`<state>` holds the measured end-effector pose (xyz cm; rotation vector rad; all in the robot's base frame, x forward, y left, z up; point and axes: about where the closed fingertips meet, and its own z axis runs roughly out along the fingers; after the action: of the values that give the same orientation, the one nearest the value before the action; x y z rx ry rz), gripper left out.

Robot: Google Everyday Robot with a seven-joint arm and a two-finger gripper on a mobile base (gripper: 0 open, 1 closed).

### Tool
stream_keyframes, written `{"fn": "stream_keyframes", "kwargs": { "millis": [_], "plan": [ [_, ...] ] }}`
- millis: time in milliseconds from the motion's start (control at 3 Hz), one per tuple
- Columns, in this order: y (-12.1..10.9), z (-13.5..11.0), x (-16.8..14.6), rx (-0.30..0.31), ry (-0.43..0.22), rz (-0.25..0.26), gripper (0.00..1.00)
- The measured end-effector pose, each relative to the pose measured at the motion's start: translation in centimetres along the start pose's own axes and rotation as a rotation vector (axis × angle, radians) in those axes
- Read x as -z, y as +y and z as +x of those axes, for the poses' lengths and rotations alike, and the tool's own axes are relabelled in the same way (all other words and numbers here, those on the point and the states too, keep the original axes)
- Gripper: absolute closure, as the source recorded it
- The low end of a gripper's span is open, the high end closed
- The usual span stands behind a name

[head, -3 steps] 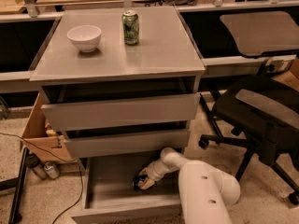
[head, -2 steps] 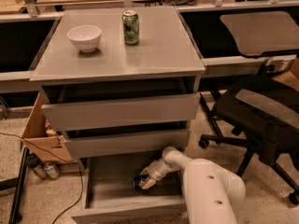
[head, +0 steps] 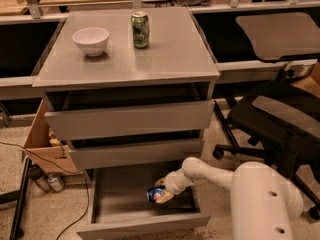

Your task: Pick pepsi can from bottom drawer and place on counter

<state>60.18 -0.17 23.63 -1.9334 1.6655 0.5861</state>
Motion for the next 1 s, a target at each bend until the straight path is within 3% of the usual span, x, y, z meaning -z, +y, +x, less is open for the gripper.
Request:
{"fn": "stream_keyframes", "kwargs": {
  "millis": [333,667,1000],
  "plan": [
    [2.5,-1.5,3.2,0.014,0.008,0.005,1.00],
    [5.4,-3.9,9.1,0.064,0.004,-0.001,1.00],
    [5.8,-5.8,13.2,0.106,0.014,0.009,1.00]
  ]
}}
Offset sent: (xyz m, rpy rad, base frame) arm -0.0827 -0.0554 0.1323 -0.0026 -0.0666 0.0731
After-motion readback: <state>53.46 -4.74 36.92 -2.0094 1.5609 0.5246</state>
